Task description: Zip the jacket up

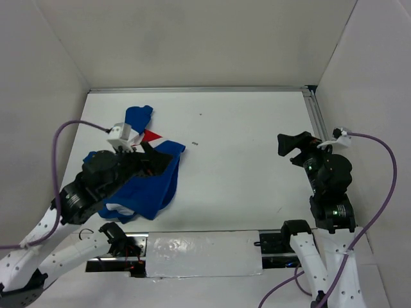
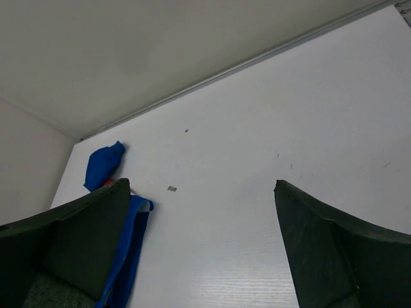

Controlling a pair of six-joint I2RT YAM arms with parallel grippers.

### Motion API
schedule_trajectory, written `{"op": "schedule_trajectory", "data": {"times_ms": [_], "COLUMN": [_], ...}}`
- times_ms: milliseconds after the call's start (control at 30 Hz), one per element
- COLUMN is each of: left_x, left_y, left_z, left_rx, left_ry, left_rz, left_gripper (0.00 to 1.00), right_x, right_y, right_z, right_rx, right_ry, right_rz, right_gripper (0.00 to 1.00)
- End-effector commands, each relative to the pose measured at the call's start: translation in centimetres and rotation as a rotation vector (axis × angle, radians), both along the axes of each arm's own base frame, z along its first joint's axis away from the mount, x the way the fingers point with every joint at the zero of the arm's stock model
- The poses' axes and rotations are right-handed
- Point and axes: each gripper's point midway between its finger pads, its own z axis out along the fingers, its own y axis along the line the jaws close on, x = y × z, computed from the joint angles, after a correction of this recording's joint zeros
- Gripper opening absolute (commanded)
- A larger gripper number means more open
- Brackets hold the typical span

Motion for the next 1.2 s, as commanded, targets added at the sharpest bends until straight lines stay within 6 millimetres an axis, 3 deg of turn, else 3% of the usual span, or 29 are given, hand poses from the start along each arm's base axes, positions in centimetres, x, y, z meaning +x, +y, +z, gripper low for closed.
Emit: {"op": "schedule_trajectory", "data": {"times_ms": [0,33,67,133,167,233,267,400,567,767,900,933,967,1000,1033,1067,1100,1133,1167], "left_x": [-0.2,-0.1,-0.4,-0.3,-0.7,-0.9,-1.6,-1.8,1.4,5.6,9.3,9.5,10.8,11.2,11.6,13.1,13.5,14.5,15.0], "left_y": [1.1,2.1,3.3,4.9,5.4,5.9,6.4,8.3,10.5,13.1,14.2,14.4,13.7,13.4,12.9,11.7,11.1,9.0,8.2], "left_z": [2.0,1.7,-1.0,-3.4,-6.1,-8.1,-10.8,-14.7,-17.9,-21.2,-24.3,-25.4,-25.3,-27.0,-27.2,-26.3,-26.6,-25.3,-24.4], "left_rx": [-0.094,-0.108,-0.073,-0.026,0.026,0.067,0.111,0.163,0.128,0.103,0.145,0.169,0.157,0.189,0.202,0.216,0.255,0.282,0.345], "left_ry": [-0.144,-0.102,0.023,0.128,0.248,0.365,0.515,0.744,0.799,0.804,0.883,0.904,0.895,0.934,0.941,0.906,0.898,0.837,0.772], "left_rz": [-0.003,0.058,0.128,0.231,0.278,0.324,0.393,0.582,0.595,0.640,0.672,0.662,0.624,0.588,0.566,0.530,0.492,0.435,0.408], "left_gripper": [0.99,0.99,0.99,0.99,0.99,0.99,0.99,0.99,0.99,0.99,0.99,0.99,0.79,0.59,0.36,0.00,0.00,0.00,0.00], "right_x": [-0.9,-0.7,-0.2,0.1,0.7,1.2,1.6,2.0,1.8,1.2,1.4,1.3,1.3,1.2,1.2,1.1,1.0,0.9,0.9], "right_y": [0.8,0.6,-0.1,0.1,0.1,0.5,0.7,0.9,1.2,5.2,5.1,5.1,5.0,4.9,4.8,4.8,4.6,4.7,4.6], "right_z": [1.7,1.0,0.3,-0.9,-1.4,-1.9,-2.2,-3.4,-4.2,-3.8,-3.9,-3.8,-3.8,-3.6,-3.6,-3.6,-3.3,-3.3,-3.2], "right_rx": [-0.001,0.023,0.034,0.056,0.067,0.058,0.057,0.059,0.061,0.016,0.007,0.005,0.002,0.001,-0.003,-0.006,-0.009,-0.010,-0.007], "right_ry": [-0.087,-0.065,-0.035,0.027,0.060,0.088,0.112,0.165,0.118,0.085,0.084,0.081,0.078,0.069,0.066,0.067,0.060,0.057,0.054], "right_rz": [0.048,0.027,-0.015,-0.017,-0.019,0.002,0.012,0.024,0.042,0.304,0.304,0.301,0.296,0.293,0.288,0.285,0.279,0.280,0.278], "right_gripper": [1.00,1.00,1.00,1.00,1.00,1.00,1.00,1.00,1.00,1.00,1.00,1.00,1.00,1.00,1.00,1.00,1.00,1.00,1.00]}}
